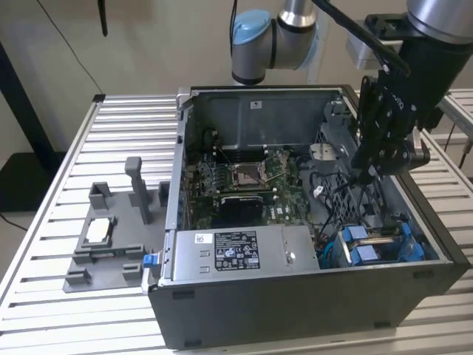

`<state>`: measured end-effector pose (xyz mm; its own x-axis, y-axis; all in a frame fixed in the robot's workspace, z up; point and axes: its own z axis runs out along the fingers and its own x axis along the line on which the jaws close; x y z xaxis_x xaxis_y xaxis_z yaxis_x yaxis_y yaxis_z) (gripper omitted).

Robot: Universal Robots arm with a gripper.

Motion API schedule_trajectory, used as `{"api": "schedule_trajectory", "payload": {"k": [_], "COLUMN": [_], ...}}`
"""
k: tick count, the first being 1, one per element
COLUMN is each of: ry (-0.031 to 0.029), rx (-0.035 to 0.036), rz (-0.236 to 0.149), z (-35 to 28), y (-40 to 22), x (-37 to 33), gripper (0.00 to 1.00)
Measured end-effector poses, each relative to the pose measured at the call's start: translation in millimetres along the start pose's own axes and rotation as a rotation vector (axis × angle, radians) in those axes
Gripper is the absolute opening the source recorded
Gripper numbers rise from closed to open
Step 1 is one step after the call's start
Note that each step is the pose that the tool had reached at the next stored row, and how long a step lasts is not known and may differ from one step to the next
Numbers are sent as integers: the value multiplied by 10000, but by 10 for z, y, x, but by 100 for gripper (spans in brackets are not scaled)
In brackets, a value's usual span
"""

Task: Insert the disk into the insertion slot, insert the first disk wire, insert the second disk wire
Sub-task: 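Insert the second disk wire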

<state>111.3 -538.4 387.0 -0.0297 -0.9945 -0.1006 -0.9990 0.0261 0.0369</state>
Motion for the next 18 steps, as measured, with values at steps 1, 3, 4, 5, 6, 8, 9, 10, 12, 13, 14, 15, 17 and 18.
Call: {"api": "schedule_trajectory", "payload": {"k": [1, 3, 4, 5, 6, 8, 9, 10, 12, 13, 14, 15, 17, 18], "ry": [1, 1, 12, 116, 293, 649, 810, 932, 1097, 1175, 1258, 1332, 1459, 1496], "rx": [0, 0, 0, 3, 7, 18, 22, 28, 48, 63, 81, 105, 148, 167], "rz": [-1, 0, 1, 5, 10, 23, 29, 34, 37, 40, 40, 36, 5, -23], "z": [0, -1, -1, 0, 3, 9, 11, 15, 23, 27, 30, 34, 41, 48], "y": [0, 2, 2, 3, 3, 4, 7, 10, 21, 29, 39, 51, 70, 76], "x": [0, 0, -1, -12, -34, -82, -111, -146, -217, -249, -275, -295, -311, -312], "gripper": [33, 33, 33, 33, 33, 33, 33, 33, 33, 33, 33, 33, 33, 33]}}
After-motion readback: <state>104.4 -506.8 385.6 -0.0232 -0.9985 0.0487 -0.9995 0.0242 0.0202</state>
